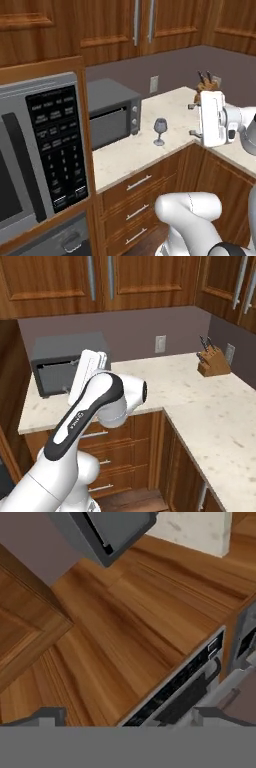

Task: Retrieve the wine glasses from the counter and place one next to each plate.

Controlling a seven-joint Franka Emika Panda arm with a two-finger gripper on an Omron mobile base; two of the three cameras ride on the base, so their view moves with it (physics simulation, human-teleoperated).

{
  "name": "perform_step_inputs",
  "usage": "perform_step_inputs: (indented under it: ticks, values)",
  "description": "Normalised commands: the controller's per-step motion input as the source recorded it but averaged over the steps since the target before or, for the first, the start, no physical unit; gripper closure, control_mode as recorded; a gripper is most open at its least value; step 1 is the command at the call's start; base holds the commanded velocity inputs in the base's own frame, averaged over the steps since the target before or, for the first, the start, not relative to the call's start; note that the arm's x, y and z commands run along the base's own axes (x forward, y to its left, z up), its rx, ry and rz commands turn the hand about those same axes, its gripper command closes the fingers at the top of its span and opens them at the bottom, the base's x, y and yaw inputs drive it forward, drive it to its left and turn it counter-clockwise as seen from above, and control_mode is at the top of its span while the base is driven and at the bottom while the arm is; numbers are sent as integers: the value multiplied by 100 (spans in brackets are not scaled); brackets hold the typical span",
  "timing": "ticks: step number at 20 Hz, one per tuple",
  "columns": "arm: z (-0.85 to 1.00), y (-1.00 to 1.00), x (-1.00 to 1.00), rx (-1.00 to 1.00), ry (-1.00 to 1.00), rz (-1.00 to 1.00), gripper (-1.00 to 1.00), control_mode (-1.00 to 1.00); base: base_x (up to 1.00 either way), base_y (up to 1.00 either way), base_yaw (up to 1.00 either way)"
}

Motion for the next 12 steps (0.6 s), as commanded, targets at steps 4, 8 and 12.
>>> perform_step_inputs:
  ticks: [4,8,12]
  values:
    - [0,0,0,0,0,0,-100,100,87,-2,0]
    - [0,0,0,0,0,0,-100,100,51,-35,0]
    - [0,0,0,0,0,0,-100,100,30,-51,-1]
